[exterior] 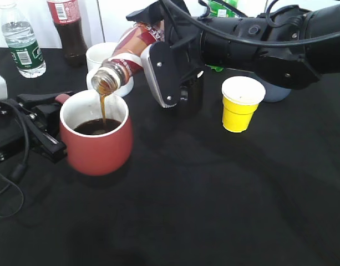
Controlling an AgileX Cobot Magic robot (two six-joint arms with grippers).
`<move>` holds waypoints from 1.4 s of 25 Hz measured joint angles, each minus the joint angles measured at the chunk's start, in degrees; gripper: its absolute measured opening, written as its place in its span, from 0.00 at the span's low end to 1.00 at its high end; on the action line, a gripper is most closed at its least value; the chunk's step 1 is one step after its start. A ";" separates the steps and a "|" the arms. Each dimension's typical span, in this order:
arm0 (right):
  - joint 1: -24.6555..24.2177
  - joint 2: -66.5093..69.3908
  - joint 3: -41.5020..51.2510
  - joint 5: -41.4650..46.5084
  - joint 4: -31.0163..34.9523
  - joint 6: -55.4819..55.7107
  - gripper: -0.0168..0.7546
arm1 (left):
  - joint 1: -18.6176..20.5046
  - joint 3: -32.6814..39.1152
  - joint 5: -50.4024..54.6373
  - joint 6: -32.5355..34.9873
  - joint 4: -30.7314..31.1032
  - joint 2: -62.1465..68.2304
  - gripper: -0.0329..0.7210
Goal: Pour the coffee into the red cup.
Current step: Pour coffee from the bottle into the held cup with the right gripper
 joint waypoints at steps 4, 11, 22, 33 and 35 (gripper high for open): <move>0.00 0.00 0.00 -0.08 0.00 -0.13 0.71 | 0.00 0.00 0.00 0.00 -0.06 0.00 0.17; 0.00 0.00 0.00 -0.21 0.00 -0.13 0.71 | 0.00 0.00 0.00 0.00 -0.17 0.00 0.17; 0.00 0.00 0.00 -0.28 0.06 -0.87 0.71 | 0.00 0.00 0.01 0.00 -0.33 0.00 0.17; 0.00 0.00 0.00 -0.34 2.62 2.85 0.71 | 0.00 0.00 0.07 0.00 -1.76 0.00 0.17; 0.07 0.00 0.00 -0.34 2.62 6.05 0.71 | 0.00 0.00 0.07 0.00 -2.03 0.00 0.17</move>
